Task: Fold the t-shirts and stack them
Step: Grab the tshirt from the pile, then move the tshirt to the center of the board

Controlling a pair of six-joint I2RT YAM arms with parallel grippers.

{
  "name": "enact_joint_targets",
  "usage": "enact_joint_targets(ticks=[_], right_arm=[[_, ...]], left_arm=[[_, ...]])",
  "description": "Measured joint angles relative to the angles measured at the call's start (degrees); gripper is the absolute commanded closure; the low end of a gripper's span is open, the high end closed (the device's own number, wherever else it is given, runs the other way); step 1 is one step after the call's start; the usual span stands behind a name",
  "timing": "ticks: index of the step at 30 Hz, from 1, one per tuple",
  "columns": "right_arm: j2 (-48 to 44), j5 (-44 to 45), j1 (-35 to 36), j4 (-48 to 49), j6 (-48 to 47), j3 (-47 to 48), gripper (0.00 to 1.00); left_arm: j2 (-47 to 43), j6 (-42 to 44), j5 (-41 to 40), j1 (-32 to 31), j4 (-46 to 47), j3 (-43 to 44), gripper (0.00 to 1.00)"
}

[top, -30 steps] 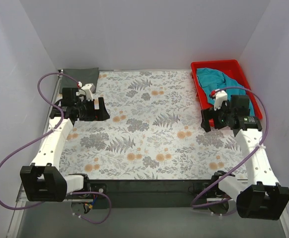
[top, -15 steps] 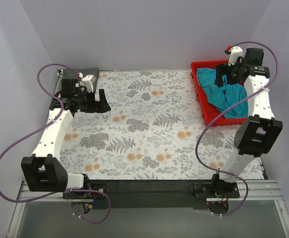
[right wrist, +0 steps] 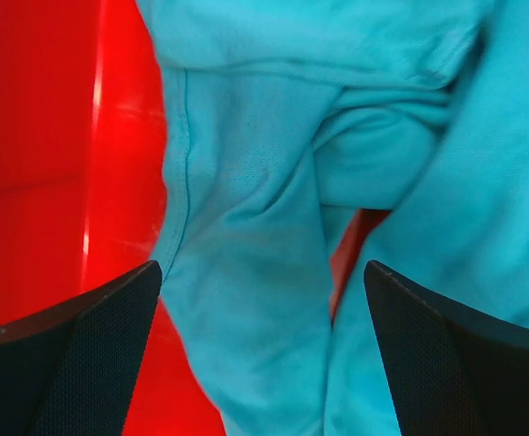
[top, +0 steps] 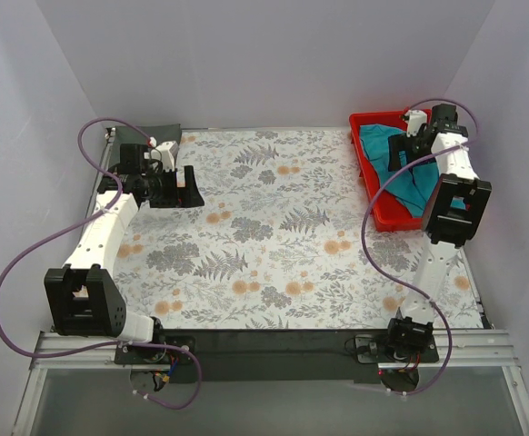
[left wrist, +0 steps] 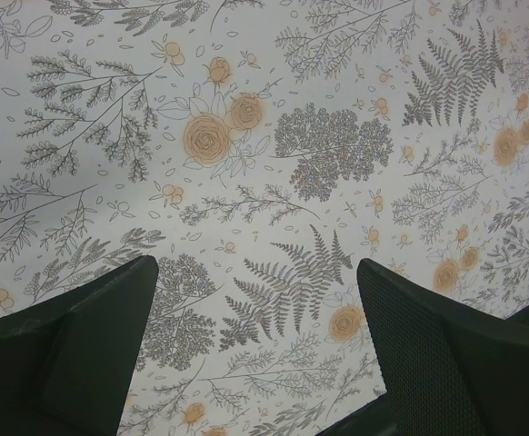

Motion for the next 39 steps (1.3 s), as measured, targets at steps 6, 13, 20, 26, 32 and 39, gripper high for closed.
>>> enact_joint_targets(ticks=[6, 13, 20, 26, 32, 39], right_arm=[[3.5, -0.1, 0.0, 0.0, 0.0, -0.7, 0.22], [3.4, 1.4, 0.0, 0.2, -1.2, -4.3, 0.99], [-5.8, 1.4, 0.0, -1.3, -2.5, -6.6, 0.99], [-24.2, -2.2, -0.4, -1.3, -2.7, 0.3, 0.99], [-38.3, -13.1, -0.6, 4.3, 1.6, 7.3, 0.99], [-47.7, -26.9, -0.2, 21.0, 16.0, 6.1, 0.99]], left_arm=[[0.0, 0.2, -0.7, 0.0, 0.0, 0.0, 0.09], [0.0, 0.0, -0.8, 0.0, -0.2, 0.0, 0.08], [-0.7, -0.1, -0.8, 0.0, -0.4, 0.1, 0.08], [-1.4, -0.8, 0.2, 0.0, 0.2, 0.8, 0.08], [-1.6, -2.5, 1.0, 0.0, 1.4, 1.8, 0.08], [-2.7, -5.6, 4.7, 1.4, 3.0, 4.9, 0.08]])
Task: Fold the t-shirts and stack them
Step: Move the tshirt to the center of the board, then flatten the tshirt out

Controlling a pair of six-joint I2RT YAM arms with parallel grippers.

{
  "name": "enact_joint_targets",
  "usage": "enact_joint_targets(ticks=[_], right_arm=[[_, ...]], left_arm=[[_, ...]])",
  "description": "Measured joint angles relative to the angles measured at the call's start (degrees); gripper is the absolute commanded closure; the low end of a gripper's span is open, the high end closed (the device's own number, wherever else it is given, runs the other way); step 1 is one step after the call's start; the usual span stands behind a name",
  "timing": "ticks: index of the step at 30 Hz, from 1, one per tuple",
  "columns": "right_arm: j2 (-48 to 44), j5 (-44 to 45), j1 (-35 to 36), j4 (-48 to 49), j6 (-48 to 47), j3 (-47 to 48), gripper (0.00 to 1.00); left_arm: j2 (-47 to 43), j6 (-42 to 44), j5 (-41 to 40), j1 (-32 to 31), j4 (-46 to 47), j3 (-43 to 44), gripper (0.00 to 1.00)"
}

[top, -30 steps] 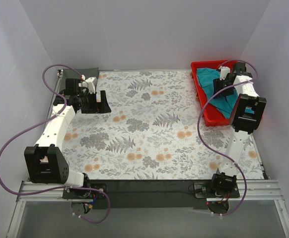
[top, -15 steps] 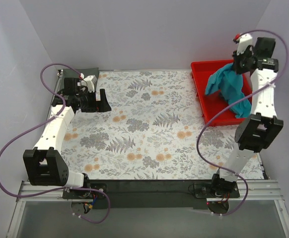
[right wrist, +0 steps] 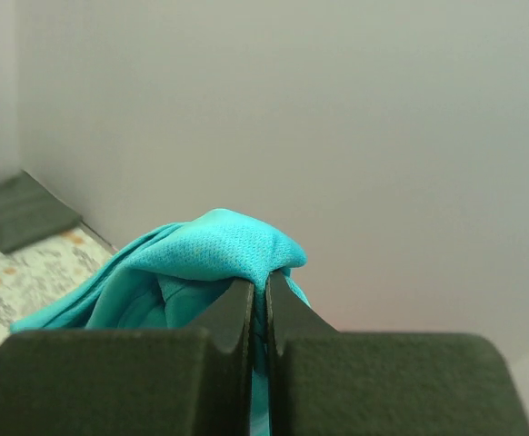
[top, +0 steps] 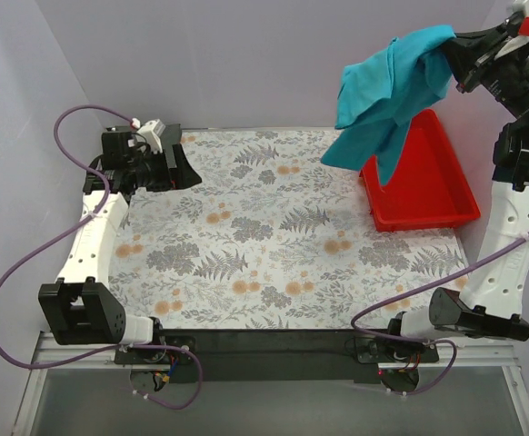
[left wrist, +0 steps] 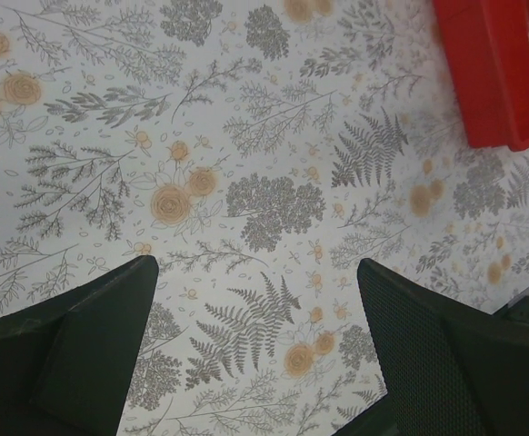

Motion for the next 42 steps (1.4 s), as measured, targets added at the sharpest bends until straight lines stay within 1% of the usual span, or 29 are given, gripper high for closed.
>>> enact_joint_targets(ticks=[2, 6, 8, 10, 11, 12, 13, 14, 15, 16, 18, 20, 21, 23, 24, 26, 28, 29, 32, 35, 40, 41, 42], right_arm=[[-0.9, -3.3, 1.2, 5.6, 4.5, -0.3, 0.99], [-1.9, -7.1, 5.5, 12.0, 9.5, -1.6, 0.99], [-3.1, -8.1, 8.5, 13.6, 10.6, -5.1, 0.99], [-5.3, -8.9, 12.2, 14.1, 11.3, -11.7, 0.99], [-6.8, -8.8, 14.2, 13.9, 11.3, -15.9, 0.91], [-8.3, -8.5, 16.7, 13.1, 11.2, -21.1, 0.50], [-9.3, -8.1, 20.0, 12.0, 11.2, -25.8, 0.31], [-9.7, -7.6, 23.3, 11.1, 10.8, -30.5, 0.08], [-9.8, -7.1, 25.5, 10.3, 10.3, -33.9, 0.02], [-9.3, -7.2, 27.7, 8.6, 9.7, -37.7, 0.02], [-7.4, -6.7, 29.8, 5.3, 8.8, -42.8, 0.02], [-5.4, -3.9, 29.8, 1.6, 6.1, -46.8, 0.02], [-5.1, -2.1, 29.7, 0.0, 4.3, -48.7, 0.04], [-5.2, 1.0, 29.2, -4.9, 0.2, -51.6, 0.05], [-5.2, 2.3, 29.1, -6.6, -1.5, -52.5, 0.08], [-5.7, 5.6, 29.1, -10.4, -6.0, -55.5, 0.13], [-6.3, 8.7, 29.1, -13.2, -9.7, -59.0, 0.17], [-6.7, 9.8, 29.1, -14.0, -11.2, -60.8, 0.19], [-8.0, 14.6, 29.1, -17.3, -15.1, -67.3, 0.19], [-8.4, 19.0, 29.1, -18.8, -17.4, -71.4, 0.19], [-8.4, 25.5, 29.1, -19.4, -19.8, -75.7, 0.21], [-8.4, 26.3, 29.1, -19.4, -20.0, -76.1, 0.22], [-8.4, 27.3, 29.1, -19.2, -20.2, -76.6, 0.25]], left_arm=[[0.0, -1.0, 1.6, 1.7, 0.6, 1.0, 0.08], [0.0, -3.0, 5.3, 5.9, 1.2, 2.5, 0.08], [0.0, -3.5, 7.4, 7.6, 1.3, 3.1, 0.08], [0.0, -3.3, 9.1, 8.5, 1.2, 3.5, 0.08], [0.0, -3.0, 10.0, 8.7, 1.2, 3.5, 0.08], [0.0, -2.6, 10.9, 8.7, 1.0, 3.5, 0.08], [0.0, -2.2, 11.5, 8.7, 0.8, 3.5, 0.08], [0.0, -1.6, 12.4, 8.6, 0.2, 3.5, 0.08], [0.0, -1.1, 13.1, 8.6, -0.3, 3.5, 0.08], [0.0, -0.1, 14.0, 8.6, -0.9, 3.5, 0.08], [0.0, 2.1, 15.5, 8.6, -2.6, 3.5, 0.08], [0.0, 6.5, 18.1, 8.6, -5.1, 3.3, 0.08], [-0.1, 8.4, 19.2, 8.6, -6.0, 3.0, 0.09], [-0.7, 13.7, 21.4, 8.1, -8.4, 0.9, 0.09], [-1.0, 15.9, 21.7, 7.4, -9.2, -0.6, 0.11], [-1.5, 20.0, 21.7, 4.3, -10.8, -4.0, 0.13], [-1.5, 23.4, 20.8, -1.3, -11.7, -7.2, 0.16], [-1.6, 24.4, 20.1, -3.8, -11.5, -8.6, 0.18], [-1.4, 26.1, 16.5, -12.6, -11.0, -13.3, 0.19], [-0.6, 24.8, 11.5, -18.7, -8.2, -16.8, 0.19], [1.8, 20.9, 1.3, -24.8, -1.8, -20.9, 0.19], [2.8, 20.2, -0.2, -25.4, -0.7, -21.0, 0.20], [4.0, 19.5, -1.4, -25.8, 0.3, -21.0, 0.20]])
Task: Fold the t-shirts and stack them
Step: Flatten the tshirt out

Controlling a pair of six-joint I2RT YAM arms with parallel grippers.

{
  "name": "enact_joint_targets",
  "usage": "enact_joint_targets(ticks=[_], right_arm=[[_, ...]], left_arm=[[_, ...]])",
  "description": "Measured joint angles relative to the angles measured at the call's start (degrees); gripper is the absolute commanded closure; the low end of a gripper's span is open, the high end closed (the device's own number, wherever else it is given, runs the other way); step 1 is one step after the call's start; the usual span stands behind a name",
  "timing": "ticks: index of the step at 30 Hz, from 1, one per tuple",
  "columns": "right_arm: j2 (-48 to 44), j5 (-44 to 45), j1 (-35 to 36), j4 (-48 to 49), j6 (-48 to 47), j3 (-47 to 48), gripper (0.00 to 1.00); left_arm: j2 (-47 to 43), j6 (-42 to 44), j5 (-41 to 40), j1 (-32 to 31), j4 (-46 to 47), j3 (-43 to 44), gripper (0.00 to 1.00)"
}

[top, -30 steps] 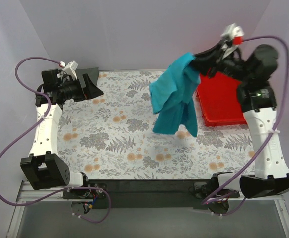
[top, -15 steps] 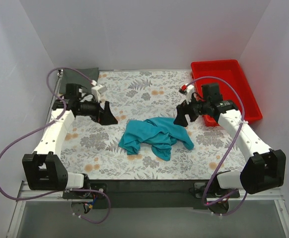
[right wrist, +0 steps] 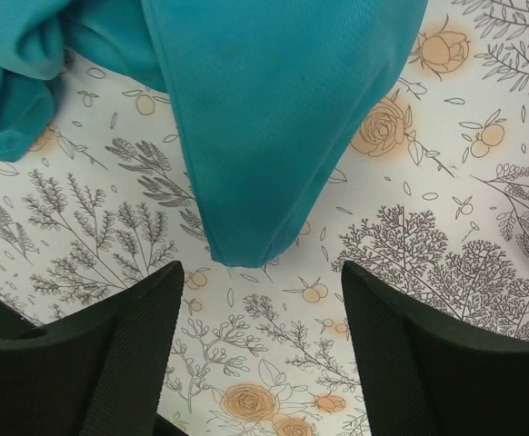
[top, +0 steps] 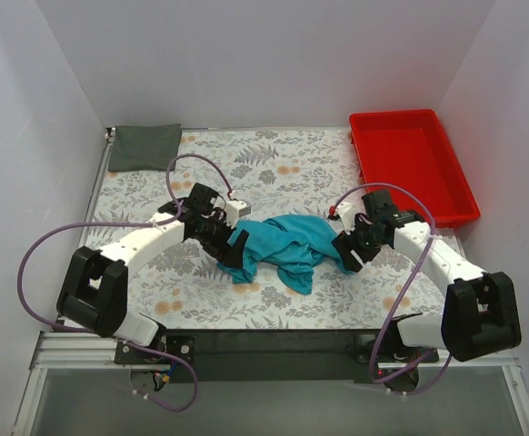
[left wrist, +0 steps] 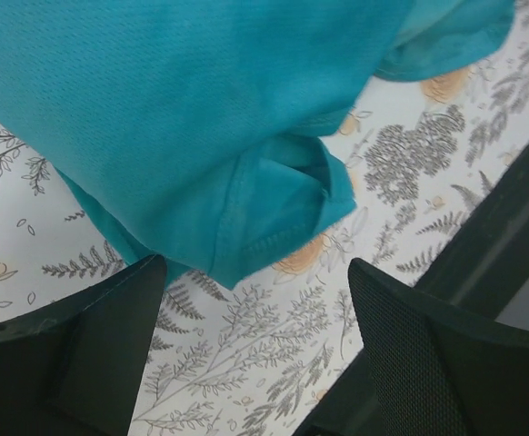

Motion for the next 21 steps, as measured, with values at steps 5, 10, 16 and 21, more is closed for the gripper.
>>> enact_joint_targets(ticks=[5, 10, 16, 21], right_arm=[[2.5, 3.2, 0.0, 2.2, -0.5, -1.1, 0.34], [4.3, 4.6, 0.0, 4.9, -0.7, -2.7, 0.73], [3.7, 5.0, 0.0, 4.5, -1.4, -2.4, 0.99], [-3.2, 2.3, 0.0, -3.1, -6.4, 3.6, 0.99]], left_arm=[[5.1, -3.3, -3.3, -0.2, 2.9, 0.0, 0.47], [6.9, -5.7, -4.3, 0.0, 3.2, 0.0, 0.90], [6.9, -4.2, -2.2, 5.0, -1.6, 4.5, 1.00], [6.0, 2.8, 0.2, 14.4, -10.6, 13.6, 1.00]])
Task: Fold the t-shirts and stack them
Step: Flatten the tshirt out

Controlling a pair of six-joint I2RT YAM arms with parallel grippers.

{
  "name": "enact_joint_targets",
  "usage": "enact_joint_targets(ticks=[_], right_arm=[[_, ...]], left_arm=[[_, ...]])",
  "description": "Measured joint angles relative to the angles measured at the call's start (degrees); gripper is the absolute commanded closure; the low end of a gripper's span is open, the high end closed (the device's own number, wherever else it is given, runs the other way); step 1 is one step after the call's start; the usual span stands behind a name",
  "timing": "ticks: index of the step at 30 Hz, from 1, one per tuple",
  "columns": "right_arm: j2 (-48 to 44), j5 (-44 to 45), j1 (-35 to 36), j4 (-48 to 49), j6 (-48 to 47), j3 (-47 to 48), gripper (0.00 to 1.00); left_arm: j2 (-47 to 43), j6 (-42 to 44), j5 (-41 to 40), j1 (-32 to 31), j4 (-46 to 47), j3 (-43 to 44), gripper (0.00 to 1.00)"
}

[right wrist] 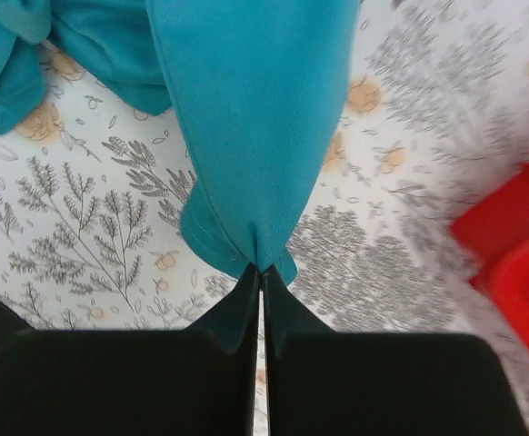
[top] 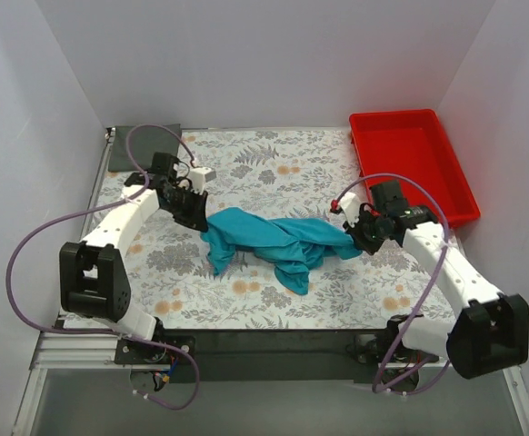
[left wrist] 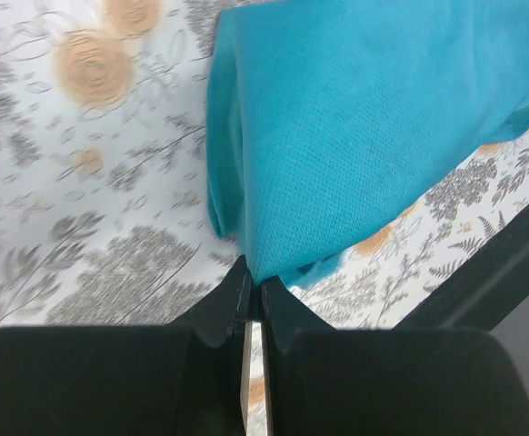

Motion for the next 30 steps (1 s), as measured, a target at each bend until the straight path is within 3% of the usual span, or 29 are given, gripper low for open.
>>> enact_joint_targets(ticks=[3, 7, 11, 16, 19, 22, 23, 26, 30], right_arm=[[-5.8, -1.7, 0.0, -5.0, -4.8, 5.9, 0.99], [-9.8, -2.9, 0.0, -9.8, -10.6, 11.0, 0.99], [-6.9, -1.5, 0.0, -11.5, -14.1, 11.4, 0.99], [0.6, 1.0, -0.9, -12.4, -15.7, 14.8, 0.99], [0.7, 1.2, -3.1, -12.3, -16.6, 20.8, 0.99], [-3.5, 1.5, -4.5, -12.0, -18.0, 18.6, 0.99], [-5.8, 1.7, -4.5, -12.5, -18.7, 14.3, 0.99], [-8.2, 1.6, -4.5, -14.6, -19.8, 5.4, 0.99], [-11.8, 1.7, -4.5, -16.0, -22.8, -1.3, 0.99]], left_arm=[[-1.7, 5.7, 0.6, 4.6, -6.5, 4.2, 1.00], [-3.5, 12.1, 0.9, 6.2, -13.5, 6.8, 1.00], [-1.1, 16.6, 0.9, 8.2, -17.5, 8.8, 1.00], [8.3, 20.6, 1.7, 16.3, -20.2, 19.2, 1.00], [9.0, 25.7, 1.9, 20.9, -21.6, 23.0, 1.00], [2.9, 30.5, 1.1, 21.1, -21.6, 15.7, 1.00], [-0.7, 32.0, -0.1, 20.9, -20.8, 8.9, 1.00], [-4.1, 35.5, -1.7, 20.9, -19.3, 0.1, 1.00], [-11.3, 45.3, -3.5, 21.0, -18.8, -12.6, 0.82]])
